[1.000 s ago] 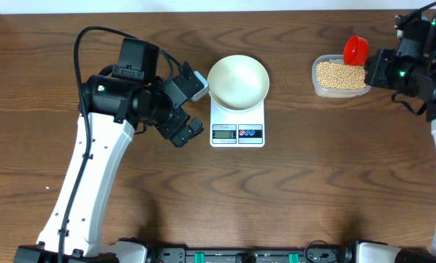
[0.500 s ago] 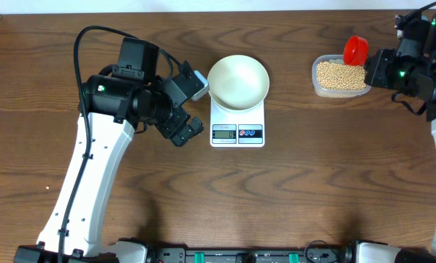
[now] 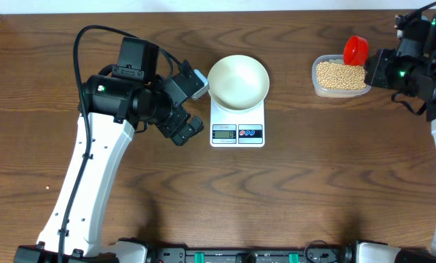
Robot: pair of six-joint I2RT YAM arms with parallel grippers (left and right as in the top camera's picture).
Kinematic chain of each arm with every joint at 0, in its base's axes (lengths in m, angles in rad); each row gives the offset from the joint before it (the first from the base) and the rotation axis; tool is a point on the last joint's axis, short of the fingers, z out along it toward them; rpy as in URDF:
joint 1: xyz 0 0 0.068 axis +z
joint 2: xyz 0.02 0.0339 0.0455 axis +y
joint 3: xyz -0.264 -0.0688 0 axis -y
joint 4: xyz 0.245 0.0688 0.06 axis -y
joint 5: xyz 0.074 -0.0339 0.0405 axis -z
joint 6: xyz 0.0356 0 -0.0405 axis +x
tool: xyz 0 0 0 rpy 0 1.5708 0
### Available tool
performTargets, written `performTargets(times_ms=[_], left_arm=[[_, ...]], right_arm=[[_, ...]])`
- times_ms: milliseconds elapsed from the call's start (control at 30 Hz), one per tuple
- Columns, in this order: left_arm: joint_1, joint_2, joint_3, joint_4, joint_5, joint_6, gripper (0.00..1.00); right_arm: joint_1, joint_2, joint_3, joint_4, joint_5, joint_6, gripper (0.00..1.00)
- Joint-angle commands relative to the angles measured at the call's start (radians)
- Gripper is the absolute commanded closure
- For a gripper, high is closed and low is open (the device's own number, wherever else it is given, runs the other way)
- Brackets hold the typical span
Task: Scoop item into bowl and weigh 50g on scale
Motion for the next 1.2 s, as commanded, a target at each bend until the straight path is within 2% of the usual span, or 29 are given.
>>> performTargets(times_ms=[0, 233, 467, 700, 867, 1033, 1167], left_arm=[[-0.002, -0.009, 0.005, 0.0, -0.002, -0.053, 0.02], [-0.002, -0.149, 0.005, 0.054, -0.005, -0.072, 0.02], [-0.003, -0.24, -0.005, 0.074, -0.078, -0.257, 0.02], [-0.074, -0.255, -0.1, 0.08, -0.096, -0.283, 0.02], [-0.124, -0.294, -0.182, 0.113, -0.197, -0.369, 0.02], [-0.139, -0.36, -0.242, 0.192, -0.201, -0.424, 0.02], [-0.139, -0.39, -0.29, 0.191, -0.198, -0.435, 0.02]], right_arm=[[-0.004, -0.003, 0.025, 0.002, 0.008, -0.014, 0.99], [-0.004, -0.003, 0.025, 0.002, 0.008, -0.014, 0.99], [-0.004, -0.003, 0.025, 0.002, 0.008, -0.014, 0.99], [-0.004, -0.003, 0.024, 0.001, 0.008, -0.014, 0.99], [-0.004, -0.003, 0.024, 0.002, 0.008, -0.014, 0.99], [-0.004, -0.003, 0.024, 0.002, 0.008, -0.014, 0.99], [-0.004, -0.003, 0.024, 0.002, 0.008, -0.014, 0.99]])
